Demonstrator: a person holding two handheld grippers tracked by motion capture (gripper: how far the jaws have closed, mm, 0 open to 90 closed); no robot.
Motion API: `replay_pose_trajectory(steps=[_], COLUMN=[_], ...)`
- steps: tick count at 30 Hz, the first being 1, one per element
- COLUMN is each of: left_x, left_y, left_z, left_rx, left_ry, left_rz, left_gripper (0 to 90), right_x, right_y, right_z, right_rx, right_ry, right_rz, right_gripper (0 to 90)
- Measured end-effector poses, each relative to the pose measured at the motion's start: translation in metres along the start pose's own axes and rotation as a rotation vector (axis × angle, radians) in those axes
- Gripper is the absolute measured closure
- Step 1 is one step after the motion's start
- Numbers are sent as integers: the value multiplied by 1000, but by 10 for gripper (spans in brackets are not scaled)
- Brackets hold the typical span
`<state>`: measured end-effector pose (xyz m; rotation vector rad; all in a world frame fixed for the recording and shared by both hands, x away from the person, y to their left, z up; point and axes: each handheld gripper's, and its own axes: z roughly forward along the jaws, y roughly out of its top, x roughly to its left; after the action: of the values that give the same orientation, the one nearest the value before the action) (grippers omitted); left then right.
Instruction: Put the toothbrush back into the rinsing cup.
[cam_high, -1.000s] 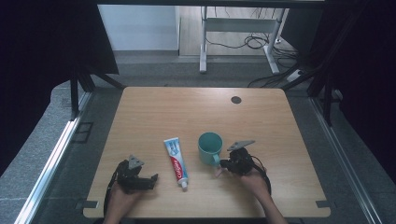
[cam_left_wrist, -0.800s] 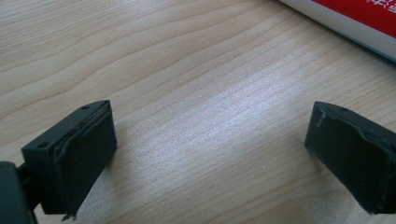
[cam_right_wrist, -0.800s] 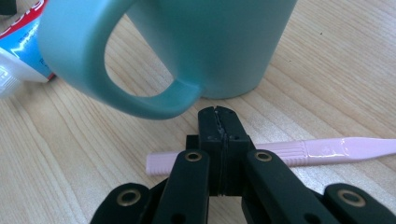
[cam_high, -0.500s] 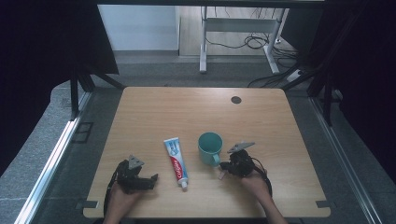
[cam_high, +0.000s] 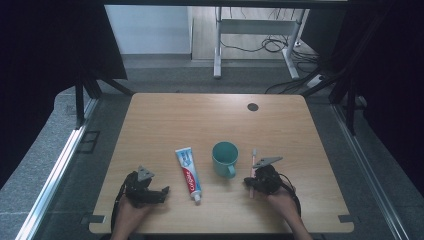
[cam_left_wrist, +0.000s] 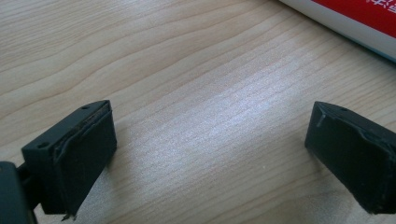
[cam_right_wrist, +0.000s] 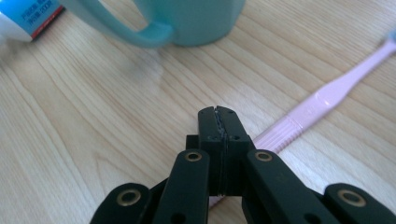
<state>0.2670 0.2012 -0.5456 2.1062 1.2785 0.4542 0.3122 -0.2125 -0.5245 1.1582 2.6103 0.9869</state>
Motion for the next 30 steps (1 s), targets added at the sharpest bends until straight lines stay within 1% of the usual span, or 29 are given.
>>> replay_pose_trajectory(steps=[7, 12, 19, 20, 22, 24, 25, 28, 30], left_x=[0, 0, 0, 0, 0, 0, 0, 0, 0], left_y=[0, 0, 0, 0, 0, 0, 0, 0, 0], left_z=[0, 0, 0, 0, 0, 0, 0, 0, 0], left_rx=[0, 0, 0, 0, 0, 0, 0, 0, 0], left_ry=[0, 0, 0, 0, 0, 0, 0, 0, 0], left_rz=[0, 0, 0, 0, 0, 0, 0, 0, 0], left_gripper=[18, 18, 18, 18, 18, 18, 18, 18, 18], right_x=[-4, -9, -18, -22, -23, -28, -34, -39, -39], right_y=[-10, -17, -26, -29, -30, -33, -36, -39, -39], right_z=[-10, -18, -27, -31, -32, -36, -40, -42, -43], right_rx=[6, 9, 10, 14, 14, 14, 13, 12, 13], right_ry=[-18, -31, -55, -65, -68, -81, -93, -102, -107], right_rz=[7, 25, 42, 49, 52, 60, 73, 90, 84], right_gripper=[895, 895, 895, 895, 895, 895, 895, 895, 895])
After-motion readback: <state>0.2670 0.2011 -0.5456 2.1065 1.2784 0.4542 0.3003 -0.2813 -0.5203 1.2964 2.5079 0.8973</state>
